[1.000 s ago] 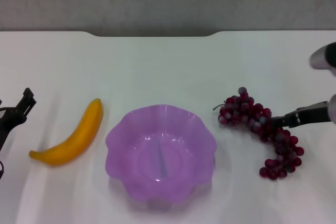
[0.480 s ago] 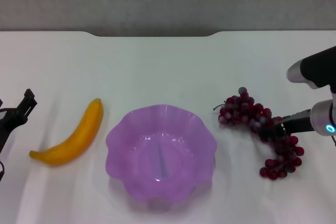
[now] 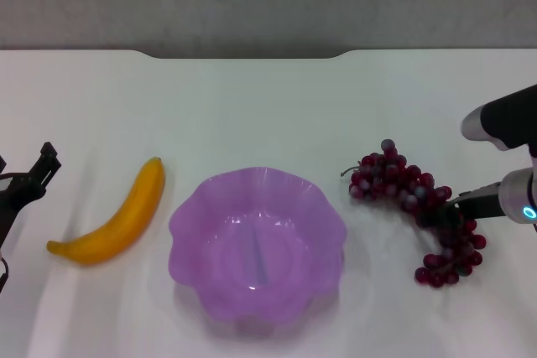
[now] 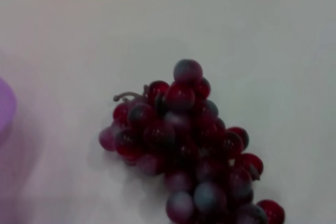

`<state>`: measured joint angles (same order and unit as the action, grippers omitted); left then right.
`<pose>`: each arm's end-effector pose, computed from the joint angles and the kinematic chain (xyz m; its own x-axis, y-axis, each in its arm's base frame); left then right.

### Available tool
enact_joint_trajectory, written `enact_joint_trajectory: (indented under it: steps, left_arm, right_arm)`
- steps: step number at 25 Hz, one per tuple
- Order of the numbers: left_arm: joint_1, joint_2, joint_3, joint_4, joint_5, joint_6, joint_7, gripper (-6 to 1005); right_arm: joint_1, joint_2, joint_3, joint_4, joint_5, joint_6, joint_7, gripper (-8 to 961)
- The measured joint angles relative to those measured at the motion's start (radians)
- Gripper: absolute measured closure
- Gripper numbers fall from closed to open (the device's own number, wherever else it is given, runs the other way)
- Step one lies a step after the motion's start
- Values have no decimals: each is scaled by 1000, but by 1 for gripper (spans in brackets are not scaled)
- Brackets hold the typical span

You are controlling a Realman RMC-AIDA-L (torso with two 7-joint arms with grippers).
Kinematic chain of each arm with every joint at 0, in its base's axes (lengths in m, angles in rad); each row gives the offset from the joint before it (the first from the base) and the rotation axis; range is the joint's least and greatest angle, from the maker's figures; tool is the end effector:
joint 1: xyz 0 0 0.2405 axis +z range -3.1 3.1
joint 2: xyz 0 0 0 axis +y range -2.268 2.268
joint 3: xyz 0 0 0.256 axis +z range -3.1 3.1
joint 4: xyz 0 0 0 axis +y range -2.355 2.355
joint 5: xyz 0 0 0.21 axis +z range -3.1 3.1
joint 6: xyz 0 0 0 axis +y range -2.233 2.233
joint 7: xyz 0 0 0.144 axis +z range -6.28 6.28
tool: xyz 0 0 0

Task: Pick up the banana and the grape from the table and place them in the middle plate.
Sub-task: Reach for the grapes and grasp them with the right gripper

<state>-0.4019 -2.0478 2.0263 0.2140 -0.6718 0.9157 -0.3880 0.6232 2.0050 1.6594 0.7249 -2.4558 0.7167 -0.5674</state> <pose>-0.3655 0.3362 -0.0040 0.5124 0.1358 0.8480 0.8544 0.0183 -0.5192 0.2903 0.4071 -0.0295 0.6522 -0.7476 -0.1253 -0.6206 -0.4317 -0.6545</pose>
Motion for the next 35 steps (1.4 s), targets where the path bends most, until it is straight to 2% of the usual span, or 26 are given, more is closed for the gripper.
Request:
enact_joint_trajectory:
  steps: [22, 29, 35]
  left_arm:
    - [0, 0, 0, 2, 0, 0, 1, 108]
    - [0, -1, 0, 3, 1, 0, 1, 109]
    - [0, -2, 0, 2, 2, 0, 2, 109]
  right_arm:
    - [20, 6, -197, -85, 33, -188, 4, 91]
    - [12, 9, -219, -93, 37, -239, 5, 92]
    - [18, 9, -278, -134, 91, -289, 5, 93]
